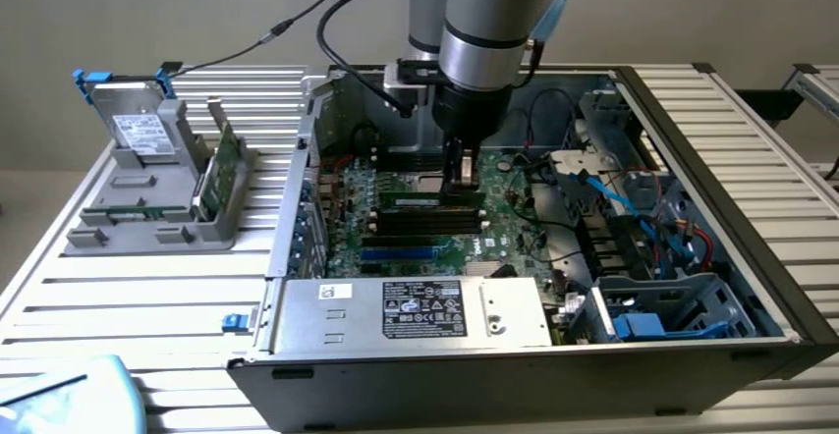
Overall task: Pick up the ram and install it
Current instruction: 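Insert the ram into the slot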
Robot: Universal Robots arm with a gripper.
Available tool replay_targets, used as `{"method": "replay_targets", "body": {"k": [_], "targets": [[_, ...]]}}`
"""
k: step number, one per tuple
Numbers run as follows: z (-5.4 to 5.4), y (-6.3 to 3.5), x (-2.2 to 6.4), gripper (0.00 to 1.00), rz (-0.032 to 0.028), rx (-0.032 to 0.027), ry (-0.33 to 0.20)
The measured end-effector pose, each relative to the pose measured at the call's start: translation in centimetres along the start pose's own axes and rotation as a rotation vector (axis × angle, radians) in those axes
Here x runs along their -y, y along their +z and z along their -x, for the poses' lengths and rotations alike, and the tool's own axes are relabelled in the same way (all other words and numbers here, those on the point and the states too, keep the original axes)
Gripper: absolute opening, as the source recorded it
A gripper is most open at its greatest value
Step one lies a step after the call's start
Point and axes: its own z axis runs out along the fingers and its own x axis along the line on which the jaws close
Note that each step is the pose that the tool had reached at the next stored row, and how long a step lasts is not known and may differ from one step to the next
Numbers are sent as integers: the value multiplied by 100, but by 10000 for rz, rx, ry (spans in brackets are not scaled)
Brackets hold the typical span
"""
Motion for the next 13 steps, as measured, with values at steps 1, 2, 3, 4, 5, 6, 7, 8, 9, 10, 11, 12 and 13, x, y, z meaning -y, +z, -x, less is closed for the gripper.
{"method": "replay_targets", "body": {"k": [1, 2, 3, 4, 5, 6, 7, 8, 9, 10, 11, 12, 13], "targets": [[0, 6, 0, 14, 6, -19, 1], [0, 11, 1, 14, 10, -34, 2], [0, 13, 1, 14, 15, -51, -1], [0, 15, 1, 14, 19, -76, -10], [0, 17, 1, 14, 22, -103, -29], [0, 20, 1, 14, 24, -129, -49], [0, 23, 1, 14, 25, -157, -70], [0, 26, 2, 14, 26, -186, -87], [0, 31, 2, 14, 25, -208, -102], [0, 35, 2, 14, 25, -232, -115], [0, 39, 3, 14, 26, -250, -125], [0, 43, 3, 14, 26, -265, -132], [0, 45, 3, 14, 26, -280, -136]]}}
